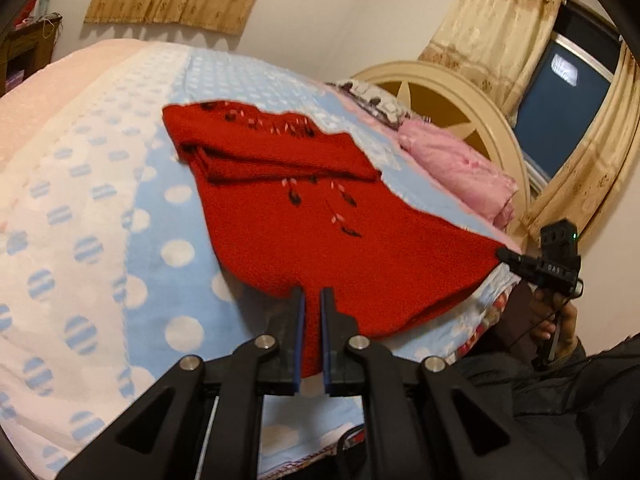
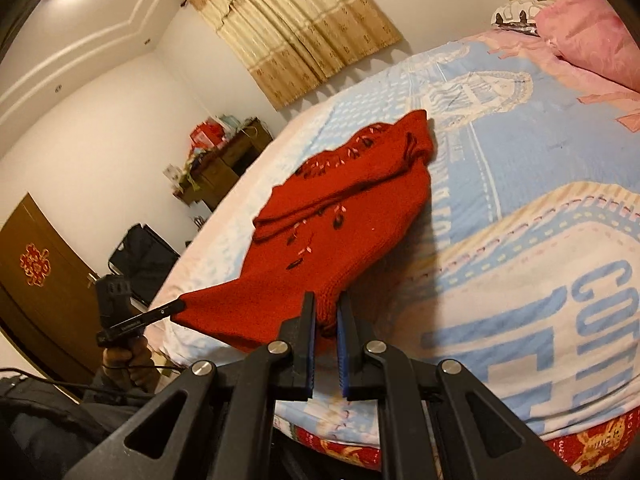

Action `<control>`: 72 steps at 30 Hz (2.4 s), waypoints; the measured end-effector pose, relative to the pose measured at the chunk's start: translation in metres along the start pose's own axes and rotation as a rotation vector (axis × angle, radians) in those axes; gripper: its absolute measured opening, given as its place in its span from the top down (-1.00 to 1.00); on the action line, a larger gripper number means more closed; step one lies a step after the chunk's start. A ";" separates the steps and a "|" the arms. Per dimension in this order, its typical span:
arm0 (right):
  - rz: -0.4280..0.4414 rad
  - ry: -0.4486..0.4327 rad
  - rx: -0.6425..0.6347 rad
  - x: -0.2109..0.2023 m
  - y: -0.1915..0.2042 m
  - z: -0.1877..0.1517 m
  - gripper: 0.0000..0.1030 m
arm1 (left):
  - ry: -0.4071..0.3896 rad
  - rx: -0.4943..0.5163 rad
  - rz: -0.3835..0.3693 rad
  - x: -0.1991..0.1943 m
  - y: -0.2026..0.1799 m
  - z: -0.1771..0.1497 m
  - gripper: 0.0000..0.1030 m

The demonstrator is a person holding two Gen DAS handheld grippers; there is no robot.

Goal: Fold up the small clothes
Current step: 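Lift the hem with both tools and fold it onto the collar, then open both tools and release the folded hem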

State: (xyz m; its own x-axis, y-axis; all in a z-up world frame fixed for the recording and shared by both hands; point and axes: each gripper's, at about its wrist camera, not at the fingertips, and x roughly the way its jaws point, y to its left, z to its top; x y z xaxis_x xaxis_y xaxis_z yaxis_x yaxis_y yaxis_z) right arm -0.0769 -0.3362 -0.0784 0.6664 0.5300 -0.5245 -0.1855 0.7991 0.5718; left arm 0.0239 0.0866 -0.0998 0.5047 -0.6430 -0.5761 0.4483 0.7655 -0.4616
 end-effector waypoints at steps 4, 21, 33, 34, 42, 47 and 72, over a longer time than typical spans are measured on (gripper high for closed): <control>0.000 -0.018 0.017 0.000 -0.005 0.010 0.84 | -0.015 -0.027 -0.042 -0.001 0.005 0.007 0.87; -0.012 -0.081 0.025 0.037 -0.003 0.097 0.84 | -0.078 -0.116 -0.088 0.015 0.031 0.065 0.87; -0.079 -0.079 -0.045 0.097 0.006 0.191 0.84 | -0.137 -0.125 -0.025 0.039 0.062 0.139 0.87; -0.086 -0.080 -0.047 0.103 0.005 0.197 0.84 | -0.139 -0.128 -0.023 0.042 0.065 0.144 0.87; -0.135 -0.072 -0.029 0.147 -0.010 0.241 0.84 | -0.145 -0.122 0.023 0.070 0.081 0.186 0.88; -0.164 -0.067 0.005 0.174 -0.026 0.262 0.84 | -0.133 -0.157 0.049 0.093 0.099 0.203 0.88; -0.273 0.006 0.186 0.312 -0.126 0.311 -0.27 | -0.101 -0.243 0.275 0.174 0.168 0.243 0.81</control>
State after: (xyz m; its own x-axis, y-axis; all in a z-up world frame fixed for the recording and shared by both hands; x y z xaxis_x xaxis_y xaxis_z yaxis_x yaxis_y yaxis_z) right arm 0.3791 -0.3594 -0.1179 0.6689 0.3051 -0.6779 0.1355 0.8466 0.5147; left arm 0.3663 0.0971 -0.1143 0.6574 -0.4030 -0.6368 0.1041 0.8855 -0.4529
